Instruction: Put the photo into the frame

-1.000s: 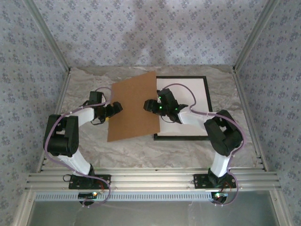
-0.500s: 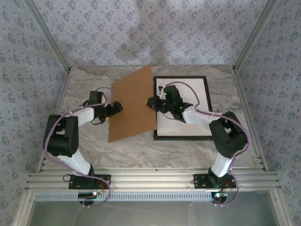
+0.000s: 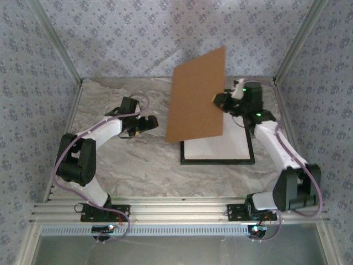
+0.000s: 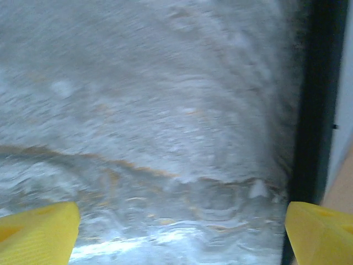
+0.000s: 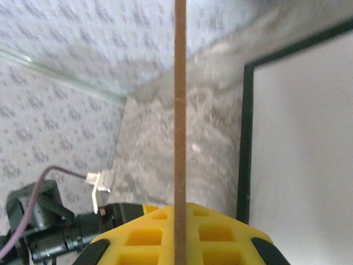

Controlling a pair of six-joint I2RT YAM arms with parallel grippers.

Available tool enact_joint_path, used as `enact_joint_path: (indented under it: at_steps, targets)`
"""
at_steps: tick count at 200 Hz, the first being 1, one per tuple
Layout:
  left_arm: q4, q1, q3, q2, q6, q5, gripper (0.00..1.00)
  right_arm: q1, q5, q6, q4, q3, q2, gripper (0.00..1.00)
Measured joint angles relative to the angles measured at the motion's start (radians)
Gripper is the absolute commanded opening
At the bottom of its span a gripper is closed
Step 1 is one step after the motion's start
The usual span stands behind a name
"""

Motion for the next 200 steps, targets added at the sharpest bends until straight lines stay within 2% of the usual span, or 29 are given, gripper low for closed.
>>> enact_joint_path:
  at_steps: [39, 60, 72, 100, 143, 170, 200]
  targets:
    - [-0.059, -0.140, 0.212, 0.123, 0.042, -0.079, 0.94, -0.128, 0.108, -0.090, -0.089, 0.045, -0.224, 0.00]
    - [-0.097, -0.199, 0.325, 0.234, 0.058, -0.105, 0.87, -0.166, 0.179, -0.124, -0.097, 0.054, -0.310, 0.00]
    - [-0.124, -0.227, 0.393, 0.301, 0.071, -0.115, 0.81, -0.185, 0.206, -0.136, -0.100, 0.054, -0.343, 0.00]
    - [-0.177, -0.278, 0.525, 0.435, 0.076, -0.118, 0.77, -0.230, 0.238, -0.149, -0.113, 0.054, -0.364, 0.00]
    - [-0.210, -0.300, 0.583, 0.502, 0.071, -0.110, 0.54, -0.259, 0.233, -0.149, -0.140, 0.015, -0.355, 0.00]
    - [-0.217, -0.298, 0.583, 0.502, 0.066, -0.111, 0.51, -0.272, 0.229, -0.149, -0.143, 0.000, -0.351, 0.00]
    - [-0.218, -0.295, 0.583, 0.502, 0.066, -0.110, 0.54, -0.277, 0.225, -0.148, -0.142, 0.000, -0.348, 0.00]
